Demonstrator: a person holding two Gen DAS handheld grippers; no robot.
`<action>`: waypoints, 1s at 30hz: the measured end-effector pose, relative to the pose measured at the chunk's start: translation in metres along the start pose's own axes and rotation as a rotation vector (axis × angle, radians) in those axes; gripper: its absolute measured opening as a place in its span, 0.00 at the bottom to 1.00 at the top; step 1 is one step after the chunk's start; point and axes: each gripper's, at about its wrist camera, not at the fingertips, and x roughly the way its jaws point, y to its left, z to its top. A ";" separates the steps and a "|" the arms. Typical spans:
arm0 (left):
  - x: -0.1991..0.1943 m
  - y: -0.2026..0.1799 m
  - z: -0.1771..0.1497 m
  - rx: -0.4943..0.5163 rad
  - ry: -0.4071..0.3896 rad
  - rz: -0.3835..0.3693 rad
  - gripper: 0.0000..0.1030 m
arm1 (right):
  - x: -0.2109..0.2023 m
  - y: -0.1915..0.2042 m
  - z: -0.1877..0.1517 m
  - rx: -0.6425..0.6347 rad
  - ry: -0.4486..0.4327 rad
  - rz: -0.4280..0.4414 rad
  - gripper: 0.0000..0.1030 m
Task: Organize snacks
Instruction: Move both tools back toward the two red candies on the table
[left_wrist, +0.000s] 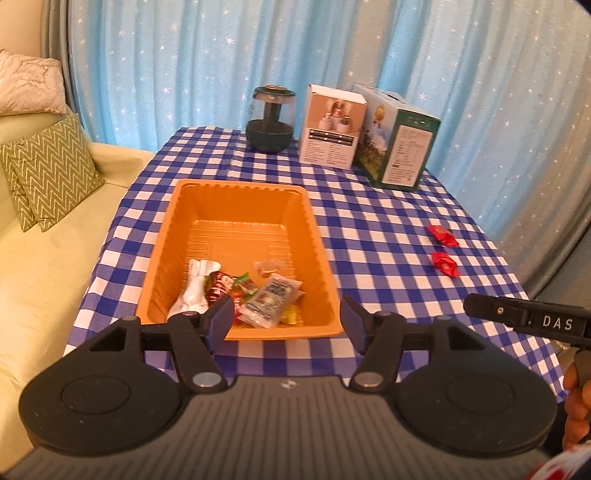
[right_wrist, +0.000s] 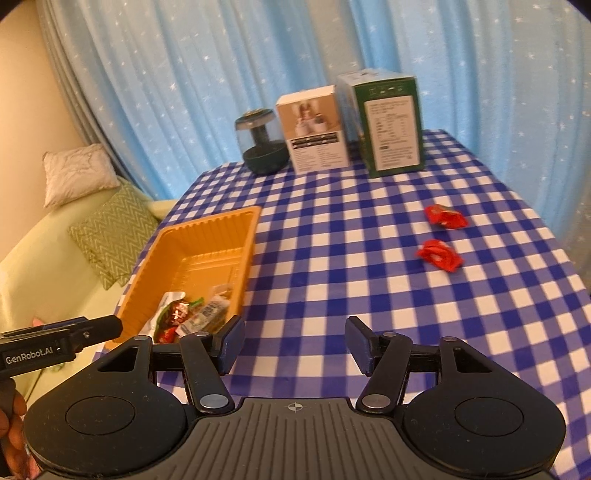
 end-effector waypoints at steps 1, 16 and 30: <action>-0.002 -0.003 -0.001 0.002 0.000 -0.004 0.60 | -0.004 -0.003 0.000 0.003 -0.004 -0.005 0.59; -0.007 -0.056 -0.010 0.034 0.003 -0.078 0.66 | -0.056 -0.054 -0.003 0.028 -0.077 -0.120 0.60; 0.012 -0.106 -0.005 0.095 0.021 -0.143 0.70 | -0.071 -0.109 -0.005 0.095 -0.066 -0.195 0.60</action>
